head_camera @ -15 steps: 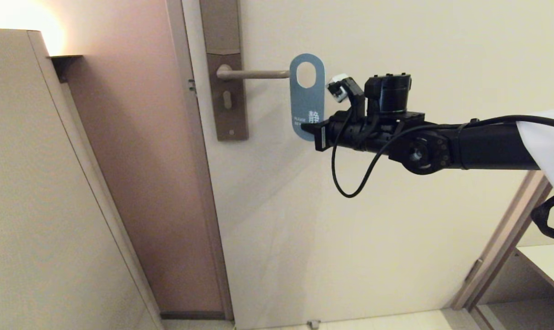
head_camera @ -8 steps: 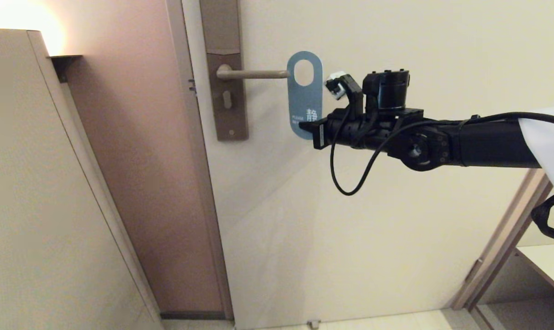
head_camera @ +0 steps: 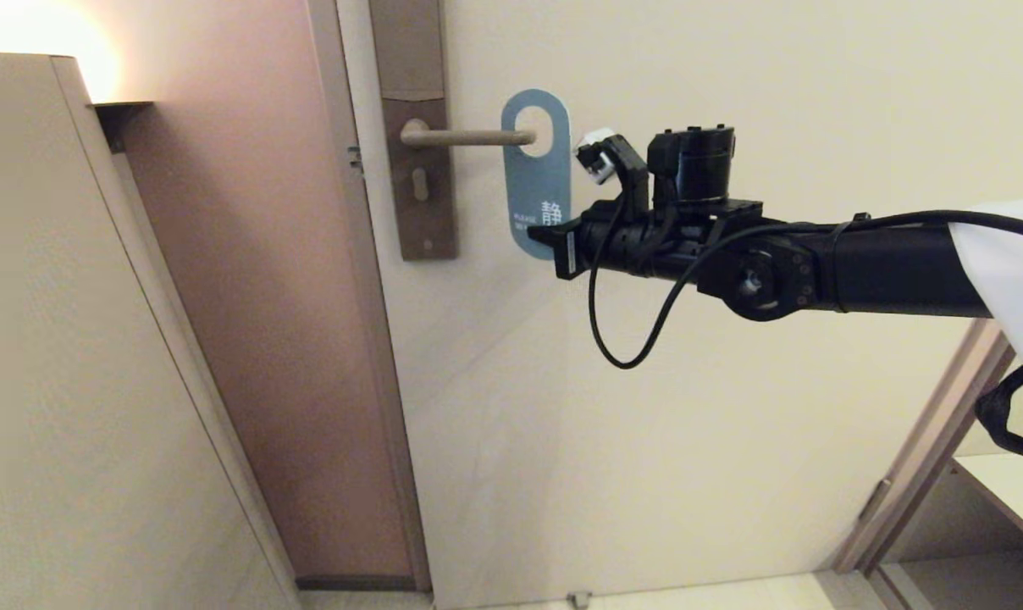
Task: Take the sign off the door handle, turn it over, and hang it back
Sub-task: Hang the sign back with the other side facing out
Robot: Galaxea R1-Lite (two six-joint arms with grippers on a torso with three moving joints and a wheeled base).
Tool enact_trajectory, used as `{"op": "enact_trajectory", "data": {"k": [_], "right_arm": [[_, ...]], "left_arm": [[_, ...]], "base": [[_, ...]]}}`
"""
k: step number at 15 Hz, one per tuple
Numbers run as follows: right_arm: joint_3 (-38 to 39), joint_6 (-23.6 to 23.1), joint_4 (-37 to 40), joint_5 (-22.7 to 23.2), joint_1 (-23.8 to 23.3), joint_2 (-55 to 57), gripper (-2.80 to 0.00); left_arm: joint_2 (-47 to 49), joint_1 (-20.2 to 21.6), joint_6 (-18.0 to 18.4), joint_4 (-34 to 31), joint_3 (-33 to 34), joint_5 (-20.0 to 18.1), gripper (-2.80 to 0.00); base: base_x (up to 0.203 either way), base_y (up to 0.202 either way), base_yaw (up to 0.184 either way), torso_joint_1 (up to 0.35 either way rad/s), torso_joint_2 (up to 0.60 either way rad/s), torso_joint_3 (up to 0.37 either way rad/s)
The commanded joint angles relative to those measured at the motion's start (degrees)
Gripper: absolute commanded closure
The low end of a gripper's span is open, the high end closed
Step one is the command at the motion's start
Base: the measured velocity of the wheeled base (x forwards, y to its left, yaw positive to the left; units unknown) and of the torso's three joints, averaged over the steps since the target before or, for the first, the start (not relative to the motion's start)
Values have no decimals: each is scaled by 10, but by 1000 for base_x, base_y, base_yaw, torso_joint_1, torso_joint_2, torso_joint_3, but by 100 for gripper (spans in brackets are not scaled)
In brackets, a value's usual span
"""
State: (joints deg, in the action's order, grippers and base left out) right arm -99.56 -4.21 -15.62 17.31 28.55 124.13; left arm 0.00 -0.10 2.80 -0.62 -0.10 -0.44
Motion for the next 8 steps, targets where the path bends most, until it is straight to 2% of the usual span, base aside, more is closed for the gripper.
{"op": "enact_trajectory", "data": {"k": [1,8], "right_arm": [[-1,0,-1,1,6,1,0],[-6,0,-1,1,21,6,0]], "left_arm": [[1,0,0,0,0,0,0],[1,0,0,0,0,0,0]], "base": [[0,0,0,0,0,0],[0,0,0,0,0,0]]}}
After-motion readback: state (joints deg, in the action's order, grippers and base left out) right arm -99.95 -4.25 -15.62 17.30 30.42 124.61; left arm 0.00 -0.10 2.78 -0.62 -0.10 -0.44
